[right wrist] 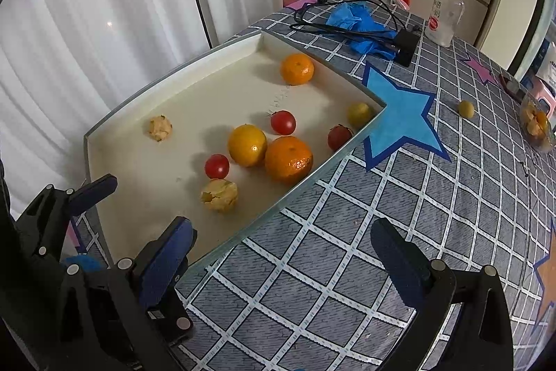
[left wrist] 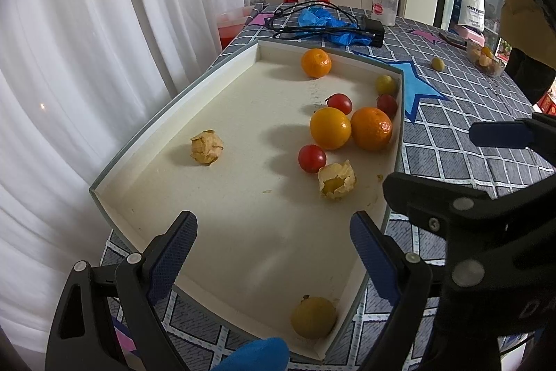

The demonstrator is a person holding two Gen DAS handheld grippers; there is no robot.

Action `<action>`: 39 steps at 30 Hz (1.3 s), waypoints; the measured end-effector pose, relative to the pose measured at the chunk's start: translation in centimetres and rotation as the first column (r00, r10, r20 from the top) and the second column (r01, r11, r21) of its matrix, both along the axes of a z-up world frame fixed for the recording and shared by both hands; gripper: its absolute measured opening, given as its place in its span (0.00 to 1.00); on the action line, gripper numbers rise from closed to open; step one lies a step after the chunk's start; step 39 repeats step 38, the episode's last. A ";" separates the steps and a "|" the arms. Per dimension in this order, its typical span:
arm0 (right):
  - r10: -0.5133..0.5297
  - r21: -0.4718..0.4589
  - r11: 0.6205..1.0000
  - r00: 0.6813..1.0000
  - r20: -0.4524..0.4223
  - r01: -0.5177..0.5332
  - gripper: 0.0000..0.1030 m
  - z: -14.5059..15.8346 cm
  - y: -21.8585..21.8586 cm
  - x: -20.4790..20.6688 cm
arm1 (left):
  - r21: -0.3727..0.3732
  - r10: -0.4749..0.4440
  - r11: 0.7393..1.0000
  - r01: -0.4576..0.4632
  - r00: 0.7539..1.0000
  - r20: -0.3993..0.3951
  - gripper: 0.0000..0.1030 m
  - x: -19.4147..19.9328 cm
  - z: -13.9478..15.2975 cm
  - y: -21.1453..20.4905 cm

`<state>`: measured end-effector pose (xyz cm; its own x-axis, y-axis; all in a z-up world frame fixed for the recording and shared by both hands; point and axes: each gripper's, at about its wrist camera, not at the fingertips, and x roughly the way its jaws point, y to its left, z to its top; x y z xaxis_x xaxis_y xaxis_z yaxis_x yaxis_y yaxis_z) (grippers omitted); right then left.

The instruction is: Organize fruits

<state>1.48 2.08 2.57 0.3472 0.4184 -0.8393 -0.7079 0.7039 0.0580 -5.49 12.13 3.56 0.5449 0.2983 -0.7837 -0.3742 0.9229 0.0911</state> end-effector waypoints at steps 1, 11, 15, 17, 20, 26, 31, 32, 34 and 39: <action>-0.001 0.000 1.000 1.000 0.001 0.001 1.00 0.0 0.0 0.0 | -0.001 -0.001 1.000 0.001 1.000 0.000 0.89 0.0 0.0 0.0; -0.006 -0.005 1.000 1.000 0.002 0.006 1.00 -0.1 -0.1 -0.1 | -0.001 -0.002 1.000 0.002 1.000 -0.002 0.89 -0.1 0.0 0.0; -0.005 -0.006 1.000 1.000 0.001 0.005 1.00 -0.2 -0.1 -0.1 | -0.001 -0.002 1.000 0.002 1.000 -0.003 0.89 -0.1 0.0 0.0; -0.004 -0.007 1.000 1.000 0.002 0.004 1.00 -0.1 0.0 -0.1 | -0.001 -0.002 1.000 0.002 1.000 -0.002 0.89 -0.1 0.0 0.0; -0.002 -0.008 1.000 1.000 0.002 0.002 1.00 -0.1 0.0 -0.1 | 0.000 -0.003 1.000 0.003 1.000 -0.004 0.89 -0.1 0.0 -0.1; -0.001 -0.010 1.000 1.000 0.003 0.001 1.00 -0.2 0.1 -0.2 | -0.001 -0.003 1.000 0.003 1.000 -0.003 0.89 -0.1 -0.1 0.0; -0.001 -0.017 1.000 1.000 0.000 0.001 1.00 -0.5 0.4 -0.2 | -0.002 -0.001 1.000 0.001 1.000 -0.008 0.89 -0.2 -0.3 0.1; 0.000 -0.017 1.000 1.000 0.000 0.000 1.00 -0.5 0.4 -0.2 | -0.001 0.001 1.000 -0.001 1.000 -0.009 0.89 -0.2 -0.3 0.1; 0.003 -0.017 1.000 1.000 -0.001 -0.003 1.00 -0.5 0.6 -0.3 | 0.004 0.005 1.000 -0.005 1.000 -0.006 0.89 -0.4 -0.4 0.1; 0.012 -0.010 1.000 1.000 -0.003 -0.012 1.00 -0.4 0.8 -0.4 | 0.021 0.002 1.000 -0.003 1.000 0.009 0.89 -0.7 -0.1 0.3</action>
